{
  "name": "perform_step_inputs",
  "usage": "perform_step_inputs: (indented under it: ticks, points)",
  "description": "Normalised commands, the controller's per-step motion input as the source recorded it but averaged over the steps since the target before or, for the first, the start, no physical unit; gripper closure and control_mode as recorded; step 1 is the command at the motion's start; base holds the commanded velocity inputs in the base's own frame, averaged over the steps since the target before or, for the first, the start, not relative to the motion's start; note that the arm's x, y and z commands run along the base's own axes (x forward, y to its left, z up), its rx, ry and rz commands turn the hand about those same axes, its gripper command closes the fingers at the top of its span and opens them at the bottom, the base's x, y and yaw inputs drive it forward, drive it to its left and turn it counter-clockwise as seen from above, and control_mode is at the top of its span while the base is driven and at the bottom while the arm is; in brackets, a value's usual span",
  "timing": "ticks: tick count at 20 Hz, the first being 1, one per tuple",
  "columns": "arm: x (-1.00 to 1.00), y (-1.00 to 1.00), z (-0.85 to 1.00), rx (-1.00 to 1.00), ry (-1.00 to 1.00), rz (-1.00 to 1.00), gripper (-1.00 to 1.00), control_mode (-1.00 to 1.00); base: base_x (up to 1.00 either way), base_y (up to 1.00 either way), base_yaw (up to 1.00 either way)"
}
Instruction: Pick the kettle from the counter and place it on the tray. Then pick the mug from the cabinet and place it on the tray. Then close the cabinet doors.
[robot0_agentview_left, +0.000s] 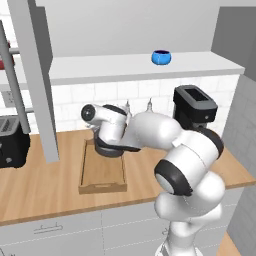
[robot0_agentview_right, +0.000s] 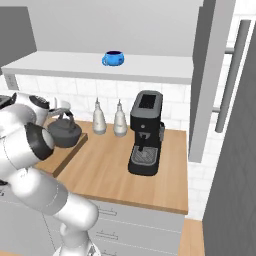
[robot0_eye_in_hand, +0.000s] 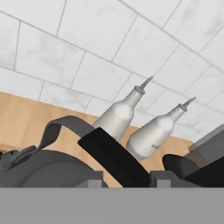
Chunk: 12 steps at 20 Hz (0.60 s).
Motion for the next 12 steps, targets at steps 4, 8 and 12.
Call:
perform_step_inputs:
  ticks: [4, 8, 12]
  points:
    - [0.00, 0.37, -0.45, -0.06, 0.00, 0.00, 1.00, -1.00, 0.00, 0.00, 0.00]
    - [-0.06, 0.30, -0.48, -0.03, 0.00, 0.00, 1.00, -1.00, 0.00, 0.00, 0.00]
    - [-0.03, 0.06, -0.41, 0.00, 0.01, 0.00, 1.00, -1.00, 0.00, 0.00, 0.00]
